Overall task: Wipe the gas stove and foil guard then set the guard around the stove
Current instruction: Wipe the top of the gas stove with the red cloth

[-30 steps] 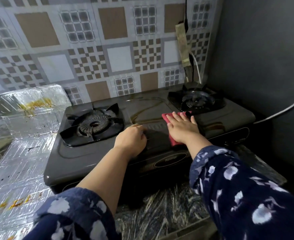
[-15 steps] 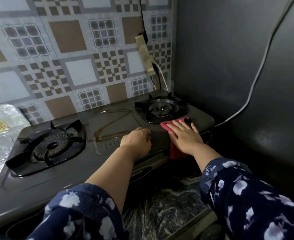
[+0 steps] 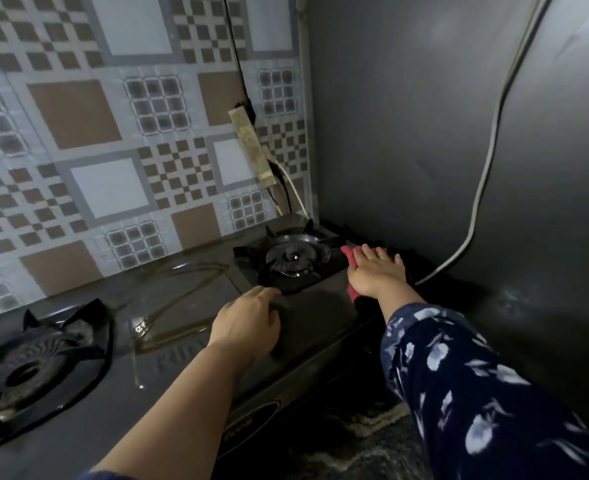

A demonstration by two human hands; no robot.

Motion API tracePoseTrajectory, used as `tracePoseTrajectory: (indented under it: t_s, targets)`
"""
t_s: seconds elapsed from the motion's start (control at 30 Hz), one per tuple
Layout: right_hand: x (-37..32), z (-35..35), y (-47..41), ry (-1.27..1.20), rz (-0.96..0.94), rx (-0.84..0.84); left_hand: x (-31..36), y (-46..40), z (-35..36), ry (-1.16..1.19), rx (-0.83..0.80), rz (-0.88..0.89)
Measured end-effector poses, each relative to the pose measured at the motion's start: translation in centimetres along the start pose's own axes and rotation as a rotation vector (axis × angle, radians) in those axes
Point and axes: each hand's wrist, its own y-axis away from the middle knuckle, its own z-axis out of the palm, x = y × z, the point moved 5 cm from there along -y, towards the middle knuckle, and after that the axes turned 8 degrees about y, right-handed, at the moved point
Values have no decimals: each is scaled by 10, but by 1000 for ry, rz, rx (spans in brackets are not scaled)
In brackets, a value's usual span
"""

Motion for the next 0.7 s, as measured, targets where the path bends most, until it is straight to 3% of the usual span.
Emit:
tracePoseTrajectory:
  t_s: [0.27,0.47,0.7]
  targets:
    - [-33,8,55,-29,-62,67,0,15,3,13,-6,-10]
    - [-107,15,118,-54,-292,130,-22,46,-10,27,-5,-98]
    - [-185,13,146,-51,-508,50,-66,80,-44,0,29,-232]
